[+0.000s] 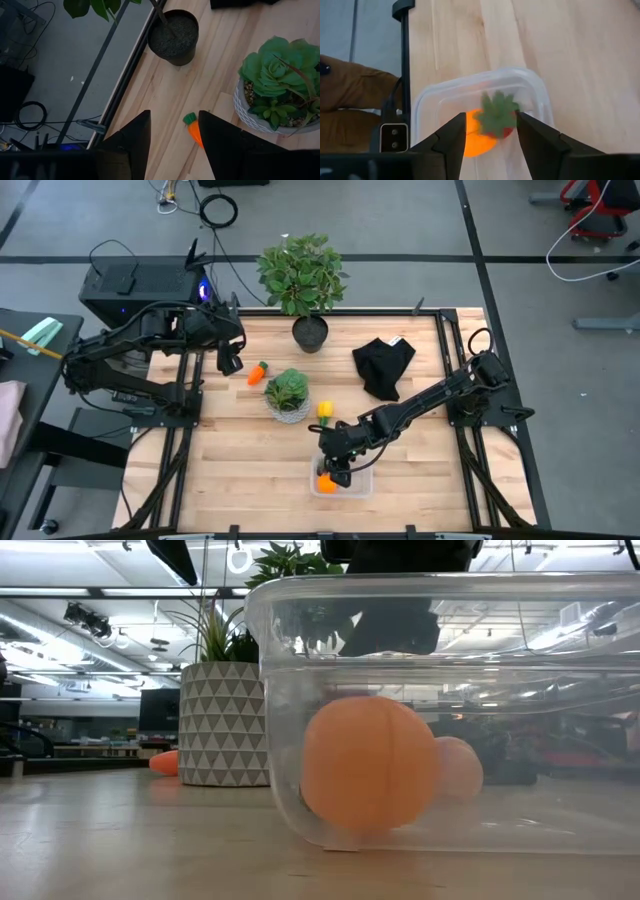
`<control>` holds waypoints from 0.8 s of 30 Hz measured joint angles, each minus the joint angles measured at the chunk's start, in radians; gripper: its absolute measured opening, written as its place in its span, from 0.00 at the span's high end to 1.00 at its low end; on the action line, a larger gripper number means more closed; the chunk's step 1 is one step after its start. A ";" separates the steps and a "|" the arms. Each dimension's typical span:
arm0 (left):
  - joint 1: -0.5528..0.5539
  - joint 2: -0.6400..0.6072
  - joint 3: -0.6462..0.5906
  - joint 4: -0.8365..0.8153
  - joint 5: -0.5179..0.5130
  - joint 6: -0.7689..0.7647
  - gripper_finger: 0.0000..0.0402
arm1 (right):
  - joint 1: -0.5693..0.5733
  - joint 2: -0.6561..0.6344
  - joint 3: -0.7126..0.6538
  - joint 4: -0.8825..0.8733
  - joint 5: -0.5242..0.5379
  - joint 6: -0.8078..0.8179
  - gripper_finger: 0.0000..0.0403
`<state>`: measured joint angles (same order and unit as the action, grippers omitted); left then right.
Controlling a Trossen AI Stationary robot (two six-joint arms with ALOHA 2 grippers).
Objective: Pick and placing Produce into tupperware
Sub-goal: Put the strawberry in the transparent bin, then put the carrot in the transparent bin
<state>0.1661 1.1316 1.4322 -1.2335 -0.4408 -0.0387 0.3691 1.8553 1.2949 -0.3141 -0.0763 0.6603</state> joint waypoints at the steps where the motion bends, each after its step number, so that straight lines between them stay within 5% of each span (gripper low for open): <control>1: 0.000 0.000 0.000 0.000 0.000 0.000 0.57 | 0.000 0.000 0.000 0.000 -0.003 -0.002 0.54; 16: 0.000 0.000 0.000 0.000 0.000 0.000 0.57 | -0.024 -0.059 0.000 -0.055 0.006 0.033 0.54; 24: 0.011 0.000 0.000 -0.012 0.000 -0.006 0.57 | -0.055 -0.225 0.000 -0.398 0.148 0.024 0.54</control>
<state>0.1772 1.1320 1.4319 -1.2452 -0.4404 -0.0452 0.3144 1.6303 1.2949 -0.7126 0.0720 0.6843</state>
